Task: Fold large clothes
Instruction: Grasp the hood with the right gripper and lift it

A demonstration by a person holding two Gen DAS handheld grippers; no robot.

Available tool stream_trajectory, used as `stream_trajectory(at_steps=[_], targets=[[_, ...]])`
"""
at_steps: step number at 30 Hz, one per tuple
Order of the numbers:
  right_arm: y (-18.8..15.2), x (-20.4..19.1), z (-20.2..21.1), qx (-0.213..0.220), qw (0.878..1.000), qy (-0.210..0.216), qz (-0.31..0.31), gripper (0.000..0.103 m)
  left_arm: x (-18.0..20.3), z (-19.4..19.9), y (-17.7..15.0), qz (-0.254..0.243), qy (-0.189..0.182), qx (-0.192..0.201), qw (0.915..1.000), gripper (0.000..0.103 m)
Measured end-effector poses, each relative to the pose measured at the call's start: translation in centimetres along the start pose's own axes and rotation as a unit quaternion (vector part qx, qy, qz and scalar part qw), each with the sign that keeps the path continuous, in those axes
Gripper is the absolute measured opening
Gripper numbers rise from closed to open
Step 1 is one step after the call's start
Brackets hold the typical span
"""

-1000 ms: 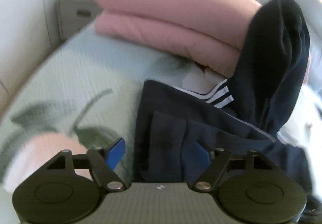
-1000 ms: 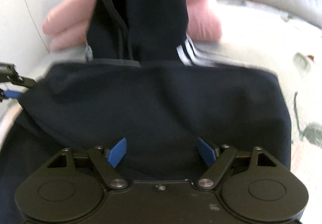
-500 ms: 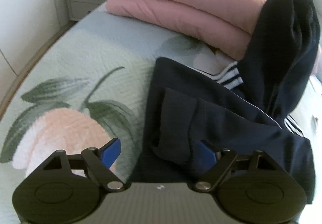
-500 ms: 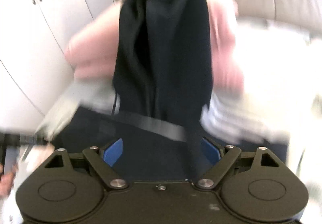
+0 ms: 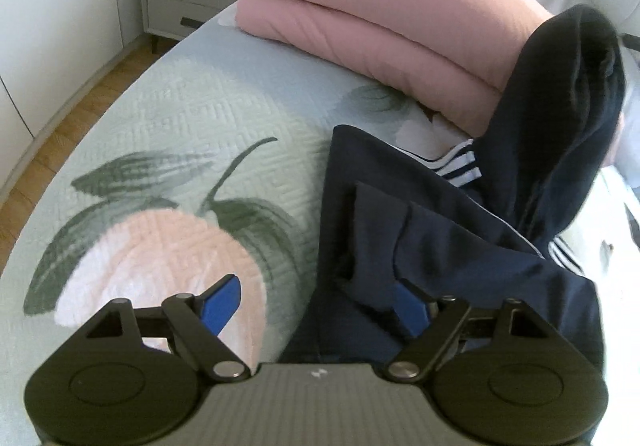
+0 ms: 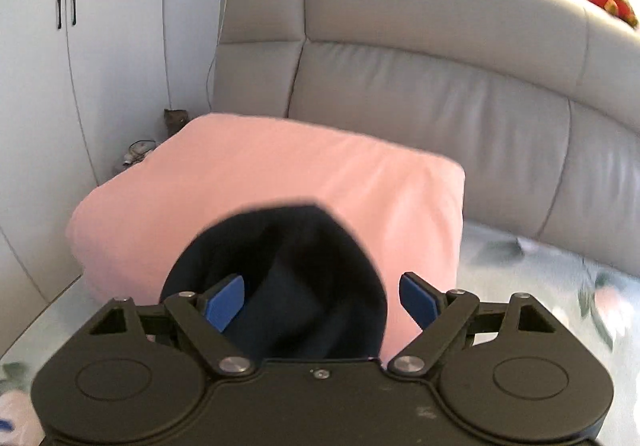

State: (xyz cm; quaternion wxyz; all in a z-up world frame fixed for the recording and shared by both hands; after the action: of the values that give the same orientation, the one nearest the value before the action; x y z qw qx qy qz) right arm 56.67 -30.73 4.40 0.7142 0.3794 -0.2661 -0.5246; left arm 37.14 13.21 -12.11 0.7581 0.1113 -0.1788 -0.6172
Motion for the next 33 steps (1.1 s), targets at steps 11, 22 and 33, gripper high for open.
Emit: stream_trajectory(at_steps=[11,22,33], targets=[[0.2,0.0,-5.8,-0.072,0.997,-0.024,0.019,0.100,-3.2,3.5,-1.0,0.000,0.019,0.019,0.9996,0.076],[-3.8,-4.0,4.3,0.074,0.997,0.010,0.008,0.008,-4.6,4.7,-1.1,0.044,-0.005,0.024,0.9987,0.075],[-23.9,-16.2,16.7,0.014,0.979,0.185,0.082,0.008,-2.3,7.6,-0.4,0.058,-0.090,0.073,0.9915,0.077]])
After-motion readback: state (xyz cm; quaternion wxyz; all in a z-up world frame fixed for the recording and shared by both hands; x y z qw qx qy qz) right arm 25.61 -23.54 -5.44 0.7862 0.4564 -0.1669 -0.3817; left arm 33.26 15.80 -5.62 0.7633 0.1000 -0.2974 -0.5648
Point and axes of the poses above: each gripper's, at about its wrist camera, not at the fingertips, and z roughly against the way its jaws point, x to its right, y to its top, the point moved 4 cm from there along -z, roughly the way its jaws point, and after that the axes turned 10 degrees about y, right-handed, at the moved point
